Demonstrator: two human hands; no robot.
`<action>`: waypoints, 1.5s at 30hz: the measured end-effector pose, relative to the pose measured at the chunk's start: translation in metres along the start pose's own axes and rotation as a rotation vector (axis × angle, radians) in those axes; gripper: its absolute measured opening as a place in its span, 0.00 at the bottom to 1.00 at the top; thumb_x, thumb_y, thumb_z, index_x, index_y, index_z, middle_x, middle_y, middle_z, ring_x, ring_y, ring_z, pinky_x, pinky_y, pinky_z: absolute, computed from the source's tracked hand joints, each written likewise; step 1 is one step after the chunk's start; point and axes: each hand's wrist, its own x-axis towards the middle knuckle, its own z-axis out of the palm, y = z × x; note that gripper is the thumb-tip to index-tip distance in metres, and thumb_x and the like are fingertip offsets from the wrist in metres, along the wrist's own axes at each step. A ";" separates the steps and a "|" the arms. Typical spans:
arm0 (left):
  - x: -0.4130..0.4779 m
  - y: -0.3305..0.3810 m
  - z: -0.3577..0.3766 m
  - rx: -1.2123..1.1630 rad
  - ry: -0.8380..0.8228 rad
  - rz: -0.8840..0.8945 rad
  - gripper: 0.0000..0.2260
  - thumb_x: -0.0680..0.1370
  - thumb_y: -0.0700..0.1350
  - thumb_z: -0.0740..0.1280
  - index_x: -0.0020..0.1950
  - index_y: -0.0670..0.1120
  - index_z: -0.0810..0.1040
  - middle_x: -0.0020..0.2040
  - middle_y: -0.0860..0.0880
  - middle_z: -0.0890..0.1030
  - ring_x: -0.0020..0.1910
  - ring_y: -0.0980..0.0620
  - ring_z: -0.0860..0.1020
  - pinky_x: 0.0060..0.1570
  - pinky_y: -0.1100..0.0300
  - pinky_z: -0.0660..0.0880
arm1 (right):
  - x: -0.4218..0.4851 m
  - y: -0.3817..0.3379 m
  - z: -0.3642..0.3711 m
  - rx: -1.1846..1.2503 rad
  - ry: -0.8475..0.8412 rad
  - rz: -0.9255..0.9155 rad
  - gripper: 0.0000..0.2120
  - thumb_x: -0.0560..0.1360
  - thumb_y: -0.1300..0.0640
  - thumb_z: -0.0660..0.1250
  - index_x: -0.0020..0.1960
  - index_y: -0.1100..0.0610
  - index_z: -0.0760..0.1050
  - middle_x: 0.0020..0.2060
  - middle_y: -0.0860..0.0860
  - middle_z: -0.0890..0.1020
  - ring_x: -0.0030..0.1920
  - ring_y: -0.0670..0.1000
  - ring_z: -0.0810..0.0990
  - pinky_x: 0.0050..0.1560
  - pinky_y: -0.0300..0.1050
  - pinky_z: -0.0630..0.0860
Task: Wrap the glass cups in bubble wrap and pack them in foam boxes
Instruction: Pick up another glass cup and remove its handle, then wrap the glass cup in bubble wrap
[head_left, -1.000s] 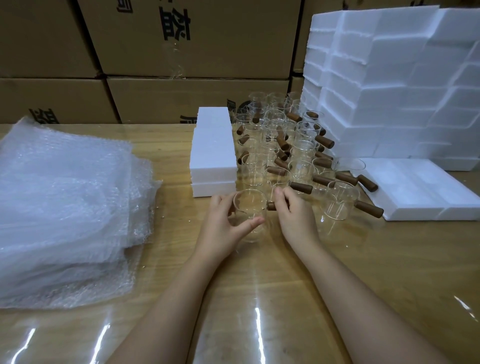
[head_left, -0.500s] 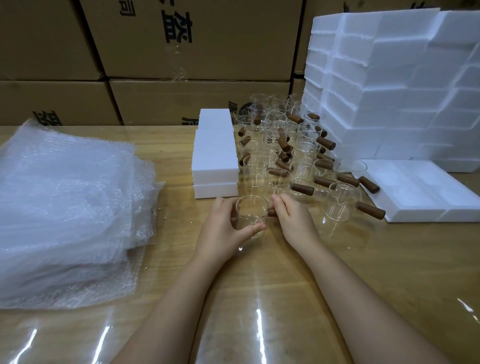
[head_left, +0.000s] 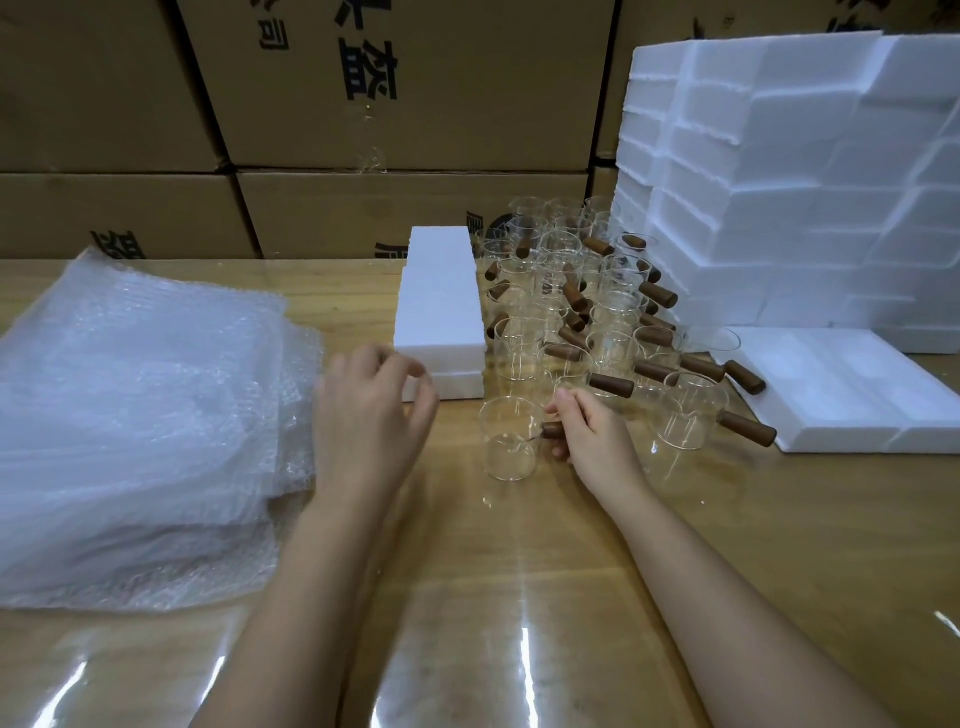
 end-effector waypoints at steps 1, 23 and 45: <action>0.008 -0.003 -0.009 0.092 0.042 0.000 0.02 0.72 0.38 0.71 0.41 0.40 0.82 0.42 0.42 0.79 0.40 0.39 0.76 0.39 0.51 0.65 | 0.000 0.000 0.000 0.008 -0.002 0.004 0.14 0.80 0.46 0.56 0.40 0.46 0.74 0.38 0.57 0.81 0.27 0.42 0.77 0.30 0.40 0.73; 0.039 -0.058 -0.062 0.316 -0.043 -0.395 0.10 0.81 0.40 0.61 0.48 0.36 0.80 0.45 0.37 0.76 0.39 0.40 0.70 0.37 0.53 0.62 | -0.001 0.000 0.000 -0.046 -0.026 0.013 0.15 0.79 0.43 0.57 0.41 0.50 0.75 0.36 0.51 0.82 0.28 0.43 0.78 0.36 0.45 0.75; 0.035 0.008 -0.039 -1.253 -0.476 -0.591 0.25 0.73 0.64 0.60 0.61 0.49 0.78 0.53 0.49 0.84 0.49 0.53 0.83 0.44 0.61 0.79 | 0.003 -0.085 -0.073 0.224 -0.328 -0.223 0.11 0.69 0.45 0.70 0.46 0.50 0.79 0.47 0.47 0.85 0.48 0.50 0.84 0.47 0.47 0.80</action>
